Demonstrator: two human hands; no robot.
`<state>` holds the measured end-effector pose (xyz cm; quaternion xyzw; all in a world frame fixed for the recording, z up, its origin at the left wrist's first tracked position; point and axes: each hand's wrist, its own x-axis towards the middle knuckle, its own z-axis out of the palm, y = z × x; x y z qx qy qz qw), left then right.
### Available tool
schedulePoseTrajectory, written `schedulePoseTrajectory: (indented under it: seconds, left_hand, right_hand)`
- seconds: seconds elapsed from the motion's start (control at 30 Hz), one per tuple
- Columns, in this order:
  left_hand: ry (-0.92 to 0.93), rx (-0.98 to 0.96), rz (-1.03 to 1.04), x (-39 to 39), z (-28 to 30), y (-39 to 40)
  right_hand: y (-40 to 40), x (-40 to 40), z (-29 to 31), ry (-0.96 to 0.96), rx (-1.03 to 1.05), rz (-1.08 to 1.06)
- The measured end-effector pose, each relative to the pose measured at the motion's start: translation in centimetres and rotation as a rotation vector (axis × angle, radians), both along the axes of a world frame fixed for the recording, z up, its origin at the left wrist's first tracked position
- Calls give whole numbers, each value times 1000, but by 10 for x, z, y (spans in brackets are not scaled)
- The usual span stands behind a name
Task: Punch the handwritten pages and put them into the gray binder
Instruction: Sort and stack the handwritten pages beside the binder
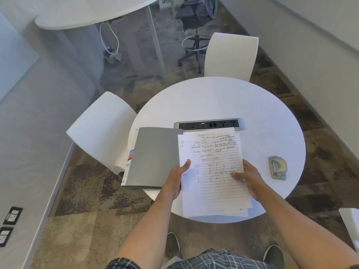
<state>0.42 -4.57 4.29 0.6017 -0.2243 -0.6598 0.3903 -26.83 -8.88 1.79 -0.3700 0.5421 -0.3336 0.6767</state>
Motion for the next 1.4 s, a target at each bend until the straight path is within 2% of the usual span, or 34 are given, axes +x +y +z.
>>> schedulePoseTrajectory:
  seconds: [0.17, 0.33, 0.47, 0.57, 0.7, 0.8, 0.87, 0.93, 1.0, 1.07, 1.17, 1.27, 1.33, 1.4]
  left_hand:
    - [-30, -119, -82, -8, 5, -8]
    - [-69, -207, -80, -21, 22, -19]
    - [-136, -314, -64, -22, 31, -23]
    - [-187, -307, -55, -26, 22, -19]
    - [-310, -234, -103, -28, 0, -7]
    - [-476, -174, -41, -35, -3, -7]
    - [-639, -191, -13, -43, 0, -11]
    - [-739, -280, -27, -52, 7, -14]
    - [-861, -391, -88, -63, 13, -15]
    - [-905, -481, -148, -72, 15, -15]
    - [-830, -569, -252, -78, 7, -14]
    - [-665, -566, -390, -75, -2, -9]
    - [-585, -517, -366, -74, -1, -8]
    - [-588, -469, -286, -74, -4, -13]
  right_hand:
    - [1, 3, 19, -157, -3, 69]
    - [-8, 6, 41, -13, -152, 136]
    - [-15, 2, 51, -5, -276, 85]
    - [-11, 1, 46, 19, -301, 89]
    - [-1, -2, 17, 192, -242, 64]
    - [5, 6, 5, 620, -382, -162]
    - [8, 17, 8, 758, -523, -306]
    - [9, 30, 18, 598, -545, -189]
    - [11, 44, 25, 361, -423, 86]
    - [16, 55, 21, 199, -369, 204]
    - [18, 61, 15, -8, -325, 74]
    - [18, 54, 16, -47, -288, -45]
    - [18, 47, 14, -57, -217, -123]
    - [17, 37, 9, -53, -166, -173]
